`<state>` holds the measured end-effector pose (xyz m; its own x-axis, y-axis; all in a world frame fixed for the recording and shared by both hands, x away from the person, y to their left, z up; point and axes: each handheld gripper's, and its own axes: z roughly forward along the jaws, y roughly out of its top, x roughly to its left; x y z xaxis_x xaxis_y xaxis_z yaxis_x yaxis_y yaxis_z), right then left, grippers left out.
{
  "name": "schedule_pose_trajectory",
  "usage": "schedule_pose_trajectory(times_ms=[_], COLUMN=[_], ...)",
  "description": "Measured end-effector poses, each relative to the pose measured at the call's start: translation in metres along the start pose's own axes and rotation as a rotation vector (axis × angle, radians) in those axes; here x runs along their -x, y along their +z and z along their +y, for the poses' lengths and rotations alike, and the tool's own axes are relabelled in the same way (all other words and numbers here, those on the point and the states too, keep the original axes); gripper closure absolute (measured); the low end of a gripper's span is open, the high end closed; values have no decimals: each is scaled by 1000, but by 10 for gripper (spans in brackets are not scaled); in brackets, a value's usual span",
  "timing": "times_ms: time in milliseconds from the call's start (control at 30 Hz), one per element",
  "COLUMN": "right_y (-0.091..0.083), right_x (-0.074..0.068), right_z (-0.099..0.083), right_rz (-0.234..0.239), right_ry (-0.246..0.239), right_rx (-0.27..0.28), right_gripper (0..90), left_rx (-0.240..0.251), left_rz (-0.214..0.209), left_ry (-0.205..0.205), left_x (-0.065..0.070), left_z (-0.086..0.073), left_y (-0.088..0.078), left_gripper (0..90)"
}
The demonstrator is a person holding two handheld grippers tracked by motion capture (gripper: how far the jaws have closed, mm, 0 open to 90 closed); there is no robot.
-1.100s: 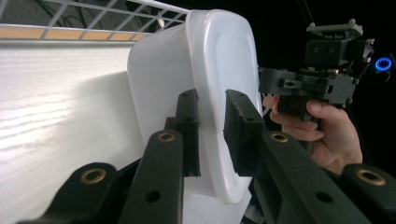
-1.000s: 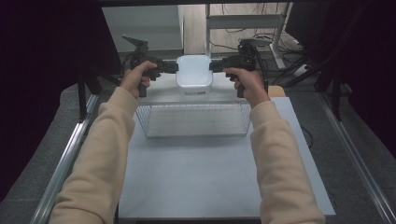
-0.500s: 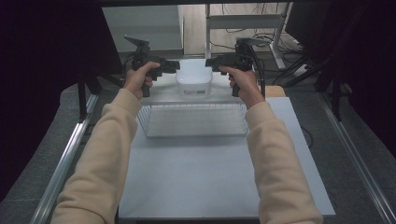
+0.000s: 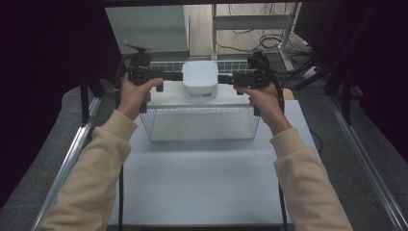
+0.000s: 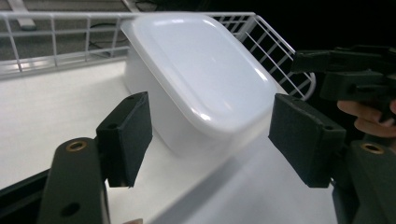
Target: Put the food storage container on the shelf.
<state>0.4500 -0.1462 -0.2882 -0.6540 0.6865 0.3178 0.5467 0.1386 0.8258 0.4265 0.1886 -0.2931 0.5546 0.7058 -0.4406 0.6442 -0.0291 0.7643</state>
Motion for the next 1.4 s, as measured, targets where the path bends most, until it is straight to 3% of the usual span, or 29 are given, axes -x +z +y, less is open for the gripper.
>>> schedule_pose_trajectory(times_ms=[200, 367, 700, 833, 967, 1067, 1400], right_y=[-19, -32, -43, -38, -32, -28, -32], right_x=[-5, -10, -10, -3, 9, 13, 12], right_z=[-31, -60, -139, -169, -193, -199, -205], right_rz=[-6, 12, 19, -25, -34, -54, -88], right_ry=[-97, -137, -168, -184, -146, -138, -198], right_rx=[2, 11, -21, -66, -99, -129, -87], right_gripper=[283, 283, 283, 283, 283, 279, 225], left_rx=[-4, -9, -52, -91, -113, -135, -128], left_rz=[42, 47, 57, 64, 81, 92, 118], left_ry=[78, 132, 138, 124, 99, 102, 98], left_x=[18, 29, 21, 9, -1, -5, -10], left_z=[-35, -72, -152, -181, -198, -203, -212], left_y=[-13, -20, -19, -13, -8, -5, -6], left_gripper=[288, 285, 286, 285, 285, 284, 280])
